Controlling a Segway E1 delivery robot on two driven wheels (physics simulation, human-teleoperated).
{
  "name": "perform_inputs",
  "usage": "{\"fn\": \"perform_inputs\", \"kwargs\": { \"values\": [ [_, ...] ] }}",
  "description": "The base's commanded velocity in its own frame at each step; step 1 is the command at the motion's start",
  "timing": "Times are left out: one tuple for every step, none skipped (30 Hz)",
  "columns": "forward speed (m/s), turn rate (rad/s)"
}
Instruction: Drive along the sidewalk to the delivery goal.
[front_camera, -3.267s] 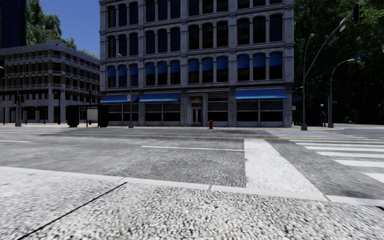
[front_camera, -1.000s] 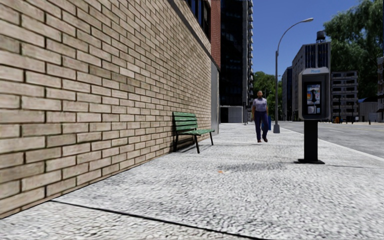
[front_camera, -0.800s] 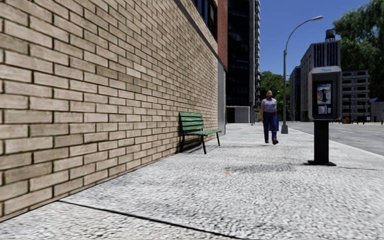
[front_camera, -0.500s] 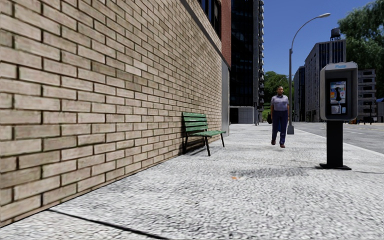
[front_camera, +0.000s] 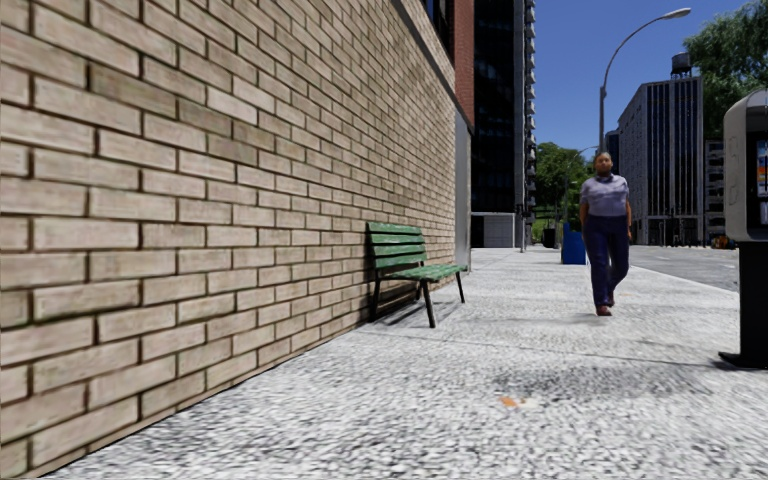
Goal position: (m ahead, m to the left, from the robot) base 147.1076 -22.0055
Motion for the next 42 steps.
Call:
{"fn": "perform_inputs", "kwargs": {
  "values": [
    [1.95, 0.00],
    [1.96, 0.00],
    [1.96, 0.00],
    [1.96, 0.00],
    [1.96, 0.00],
    [1.96, 0.00],
    [1.96, -1.16],
    [1.95, -1.20],
    [1.90, -1.20],
    [1.90, -1.20],
    [1.84, -1.20],
    [1.77, -1.20],
    [1.73, -1.20],
    [1.69, -1.20],
    [1.62, -1.20],
    [1.60, -1.20],
    [1.60, -1.20],
    [1.59, -1.20],
    [1.58, -1.20],
    [1.58, -1.20],
    [1.56, -0.82],
    [1.56, -0.82],
    [1.53, -0.14],
    [1.52, -0.12],
    [1.51, -0.12],
    [1.50, -0.07],
    [1.50, -0.04],
    [1.50, -0.07],
    [1.50, -0.87],
    [1.50, -0.87],
    [1.49, -1.20],
    [1.49, -0.05],
    [1.49, 0.00],
    [1.49, 0.00],
    [1.49, 0.00],
    [1.49, 0.00],
    [1.49, 0.00],
    [1.49, 0.00],
    [1.49, 0.00],
    [1.49, 0.00],
    [1.49, 0.00],
    [1.49, 0.00]
  ]
}}
